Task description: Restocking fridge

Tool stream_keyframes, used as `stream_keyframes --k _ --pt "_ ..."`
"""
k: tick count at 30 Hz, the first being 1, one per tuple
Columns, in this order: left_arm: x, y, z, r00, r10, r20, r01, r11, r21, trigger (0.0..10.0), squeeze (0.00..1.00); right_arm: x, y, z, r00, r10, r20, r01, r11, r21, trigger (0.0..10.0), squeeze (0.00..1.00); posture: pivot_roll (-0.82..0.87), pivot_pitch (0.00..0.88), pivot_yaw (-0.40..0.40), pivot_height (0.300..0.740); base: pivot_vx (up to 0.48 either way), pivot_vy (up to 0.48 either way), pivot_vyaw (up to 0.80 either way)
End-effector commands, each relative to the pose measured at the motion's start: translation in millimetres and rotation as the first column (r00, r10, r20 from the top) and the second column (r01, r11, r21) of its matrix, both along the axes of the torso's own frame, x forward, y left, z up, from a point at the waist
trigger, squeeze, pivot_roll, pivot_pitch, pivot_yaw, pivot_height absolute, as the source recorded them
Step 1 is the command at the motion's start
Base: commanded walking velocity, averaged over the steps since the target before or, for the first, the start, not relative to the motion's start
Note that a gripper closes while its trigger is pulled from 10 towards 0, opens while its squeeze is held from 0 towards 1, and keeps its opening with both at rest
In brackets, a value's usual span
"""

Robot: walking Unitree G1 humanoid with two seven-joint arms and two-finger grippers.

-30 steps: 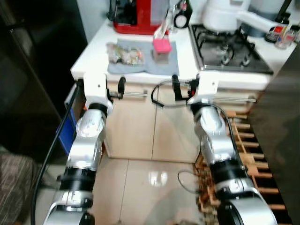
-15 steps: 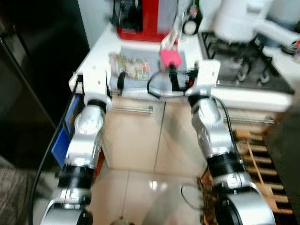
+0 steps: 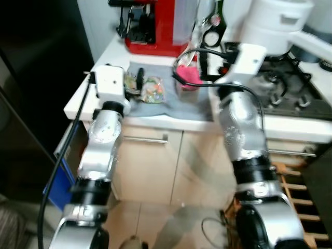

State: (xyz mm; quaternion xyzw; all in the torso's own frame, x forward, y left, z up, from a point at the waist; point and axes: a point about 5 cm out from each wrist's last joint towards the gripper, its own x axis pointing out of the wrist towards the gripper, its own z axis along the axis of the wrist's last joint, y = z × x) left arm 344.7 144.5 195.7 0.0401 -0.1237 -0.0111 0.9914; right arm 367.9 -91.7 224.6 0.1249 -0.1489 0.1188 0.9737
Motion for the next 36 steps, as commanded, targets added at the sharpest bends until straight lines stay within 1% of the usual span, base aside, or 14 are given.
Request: stream_keyframes --k 1,8,15,16,18,21,22,23,25,28,30,31,34,36 --pt "-1.2 -5.5 1.6 1.000 -0.016 0.003 0.016 1.000 0.004 10.0 0.00 1.4 -5.6 1.4 1.000 -0.011 -0.010 0.011 1.000 0.017 10.0 0.00 0.02 0.000 0.011 0.740 0.000 0.000 0.00" --pt "-0.9 -3.3 0.1 1.000 -0.017 -0.007 0.017 1.000 0.018 10.0 0.00 9.4 -0.3 -31.2 0.987 -0.033 -0.155 0.025 0.998 -0.059 10.0 0.00 0.04 0.000 0.011 0.740 0.000 0.000 0.00" --pt "-1.8 0.5 0.0 1.000 -0.006 -0.011 0.007 1.000 0.023 10.0 0.00 10.4 6.5 -40.2 0.980 -0.013 -0.200 -0.003 0.997 -0.081 10.0 0.00 0.06 0.000 0.003 0.740 0.000 0.000 0.00" --pt "-3.1 4.2 -1.7 1.000 0.007 -0.021 -0.006 1.000 0.025 10.0 0.00 12.8 10.0 -46.3 0.972 -0.018 -0.234 -0.007 0.994 -0.105 10.0 0.00 0.08 0.000 -0.005 0.740 0.000 0.000 0.00" --pt "-3.1 4.2 -1.7 1.000 0.007 -0.021 -0.006 1.000 0.025 10.0 0.00 12.8 10.0 -46.3 0.972 -0.018 -0.234 -0.007 0.994 -0.105 10.0 0.00 0.08 0.000 -0.005 0.740 0.000 0.000 0.00" --pt "-5.5 6.1 -7.4 0.999 0.007 -0.052 -0.005 0.999 0.037 10.0 0.00 12.4 1.3 -28.9 0.990 -0.095 -0.106 0.074 0.980 -0.184 10.0 0.00 0.09 0.000 -0.012 0.740 0.000 0.000 0.00" --pt "-5.5 6.1 -7.4 0.999 0.007 -0.052 -0.005 0.999 0.037 10.0 0.00 12.4 1.3 -28.9 0.990 -0.095 -0.106 0.074 0.980 -0.184 10.0 0.00 0.09 0.000 -0.012 0.740 0.000 0.000 0.00" --pt "-8.6 6.3 -8.9 0.998 -0.004 -0.056 0.006 0.999 0.031 10.0 0.00 7.8 -5.3 -23.1 0.990 -0.131 -0.042 0.120 0.972 -0.200 10.0 0.00 0.08 0.000 -0.011 0.740 0.000 0.000 0.00" --pt "-18.4 6.6 -14.4 0.998 -0.031 -0.060 0.034 0.998 0.045 10.0 0.00 -5.1 -14.7 -24.9 0.986 -0.165 0.004 0.163 0.964 -0.213 10.0 0.00 0.08 0.000 -0.011 0.740 0.000 0.000 0.00" --pt "-22.4 7.3 -22.6 0.996 -0.035 -0.086 0.039 0.998 0.047 10.0 0.00 -11.6 -16.2 -33.6 0.986 -0.165 -0.011 0.159 0.964 -0.214 10.0 0.00 0.07 0.000 -0.007 0.740 0.000 0.000 0.00" --pt "-21.4 6.5 -25.4 0.994 -0.029 -0.101 0.032 0.999 0.030 10.0 0.00 -10.8 -15.3 -39.8 0.985 -0.166 -0.042 0.154 0.967 -0.205 10.0 0.00 0.06 0.000 -0.004 0.740 0.000 0.000 0.00" --pt "-18.8 0.4 -23.6 0.995 -0.035 -0.095 0.038 0.999 0.025 10.0 0.00 -6.8 -10.6 -43.0 0.985 -0.155 -0.074 0.140 0.975 -0.175 10.0 0.00 0.06 0.000 -0.003 0.740 0.000 0.000 0.00" --pt "-18.1 -2.3 -21.4 0.996 -0.041 -0.085 0.044 0.999 0.032 10.0 0.00 -5.2 -8.6 -41.5 0.986 -0.150 -0.074 0.136 0.977 -0.164 10.0 0.00 0.06 0.000 -0.003 0.740 0.000 0.000 0.00" --pt "-18.6 -4.1 -19.0 0.996 -0.048 -0.079 0.051 0.998 0.043 10.0 0.00 -0.5 -3.5 -32.3 0.990 -0.131 -0.061 0.120 0.980 -0.158 10.0 0.00 0.06 0.000 -0.004 0.740 0.000 0.000 0.00"
